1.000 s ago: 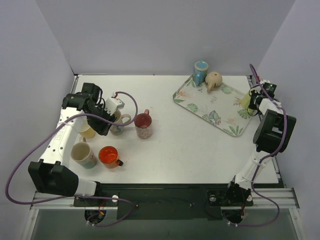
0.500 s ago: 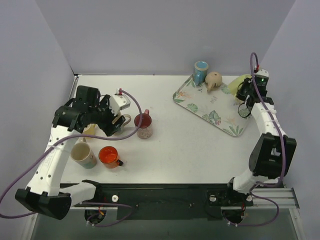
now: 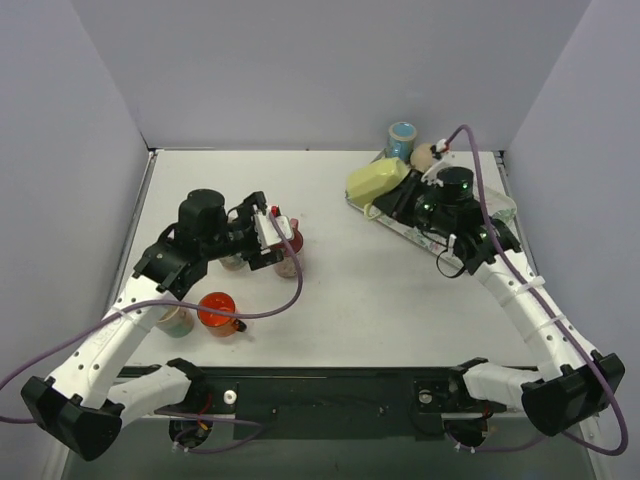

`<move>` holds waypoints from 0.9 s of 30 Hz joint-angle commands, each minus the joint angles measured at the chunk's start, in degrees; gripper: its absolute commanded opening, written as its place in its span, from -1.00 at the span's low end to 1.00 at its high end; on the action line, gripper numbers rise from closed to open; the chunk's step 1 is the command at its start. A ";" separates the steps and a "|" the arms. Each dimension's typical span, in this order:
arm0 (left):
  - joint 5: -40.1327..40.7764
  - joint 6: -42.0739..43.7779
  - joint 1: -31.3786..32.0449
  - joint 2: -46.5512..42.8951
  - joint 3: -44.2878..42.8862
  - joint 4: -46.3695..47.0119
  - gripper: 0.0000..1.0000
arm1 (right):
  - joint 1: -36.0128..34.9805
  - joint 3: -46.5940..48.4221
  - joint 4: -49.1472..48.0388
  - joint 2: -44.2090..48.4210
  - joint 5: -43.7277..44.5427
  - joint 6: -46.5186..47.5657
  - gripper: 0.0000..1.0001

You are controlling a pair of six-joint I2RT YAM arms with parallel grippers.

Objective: Turn the mug right side up

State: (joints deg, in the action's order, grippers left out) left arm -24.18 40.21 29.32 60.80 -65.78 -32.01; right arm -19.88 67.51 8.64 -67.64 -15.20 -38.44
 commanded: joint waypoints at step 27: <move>5.10 1.20 3.46 -7.71 20.07 42.25 0.69 | -28.37 0.44 -16.97 -6.45 -2.38 -26.16 -1.00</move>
State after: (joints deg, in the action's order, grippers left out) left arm -20.45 44.01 31.90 54.11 -48.05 -5.61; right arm -46.96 68.58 7.35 -74.28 -13.17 -58.02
